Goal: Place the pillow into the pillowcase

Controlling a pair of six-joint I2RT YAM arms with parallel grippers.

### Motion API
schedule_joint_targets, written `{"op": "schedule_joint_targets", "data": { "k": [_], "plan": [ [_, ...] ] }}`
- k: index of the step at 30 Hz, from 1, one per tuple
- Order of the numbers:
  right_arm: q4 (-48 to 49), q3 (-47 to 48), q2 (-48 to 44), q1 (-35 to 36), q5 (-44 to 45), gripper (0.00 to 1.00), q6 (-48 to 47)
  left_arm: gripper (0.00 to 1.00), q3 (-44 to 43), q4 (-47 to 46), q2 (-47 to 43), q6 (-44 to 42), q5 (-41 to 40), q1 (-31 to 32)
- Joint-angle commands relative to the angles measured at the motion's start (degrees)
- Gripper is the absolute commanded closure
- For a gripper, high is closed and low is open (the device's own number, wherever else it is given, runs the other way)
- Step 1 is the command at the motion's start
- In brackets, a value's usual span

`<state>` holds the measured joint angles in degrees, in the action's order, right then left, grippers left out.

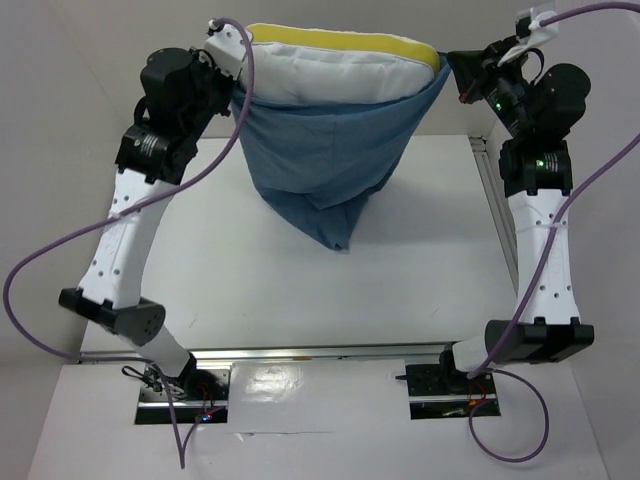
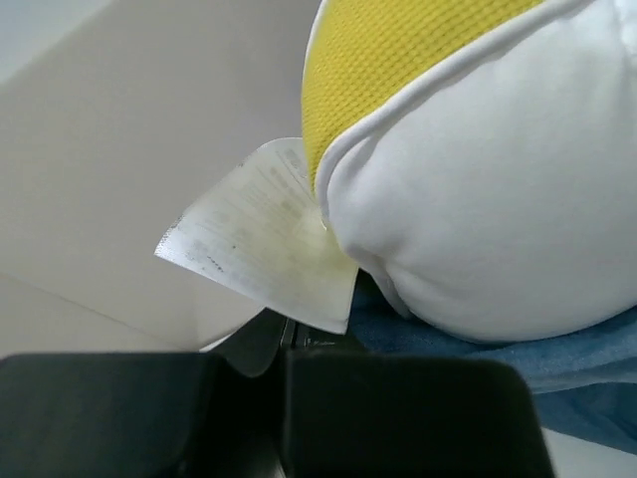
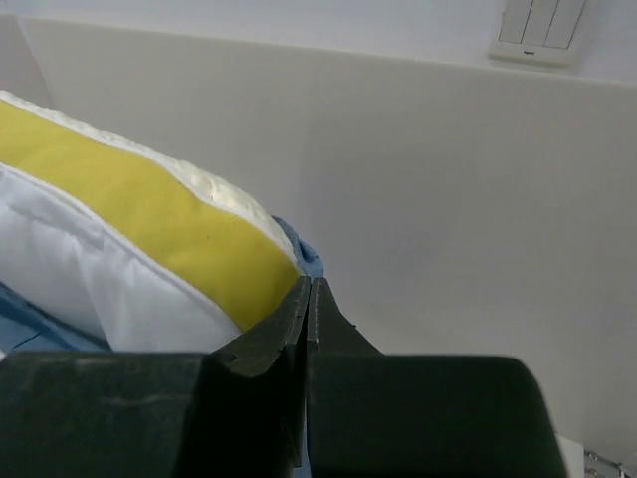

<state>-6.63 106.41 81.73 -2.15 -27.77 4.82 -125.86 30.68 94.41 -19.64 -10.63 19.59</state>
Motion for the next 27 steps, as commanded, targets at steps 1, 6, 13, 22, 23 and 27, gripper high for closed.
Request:
{"op": "schedule_joint_targets", "data": {
  "k": [1, 6, 13, 22, 23, 27],
  "plan": [
    [7.0, -2.4, -4.0, -0.5, 1.2, 1.00, -0.9, 1.00, 4.1, -4.0, -5.1, -2.4, -6.2, 2.0],
    [6.6, -2.1, -2.5, -0.5, -0.6, 1.00, 0.1, 1.00, -5.7, -2.6, -1.3, 0.7, -7.7, 0.4],
    [18.4, -1.5, -7.5, -0.5, 2.9, 1.00, 1.8, 1.00, 3.7, -23.2, -9.8, -6.4, -9.6, 2.3],
    [10.4, 3.5, -3.0, 0.1, -4.8, 1.00, 3.7, 1.00, -3.2, -13.4, -5.4, -0.1, -11.5, 1.8],
    [13.5, 3.5, -4.1, 0.1, -3.2, 1.00, 3.7, 1.00, -6.8, -15.2, -5.4, 0.6, -10.1, 1.8],
    [18.9, -2.8, -7.0, 0.1, -0.2, 1.00, 2.3, 1.00, 2.0, -24.2, -10.4, -2.7, -10.1, 3.0]
  ]
}}
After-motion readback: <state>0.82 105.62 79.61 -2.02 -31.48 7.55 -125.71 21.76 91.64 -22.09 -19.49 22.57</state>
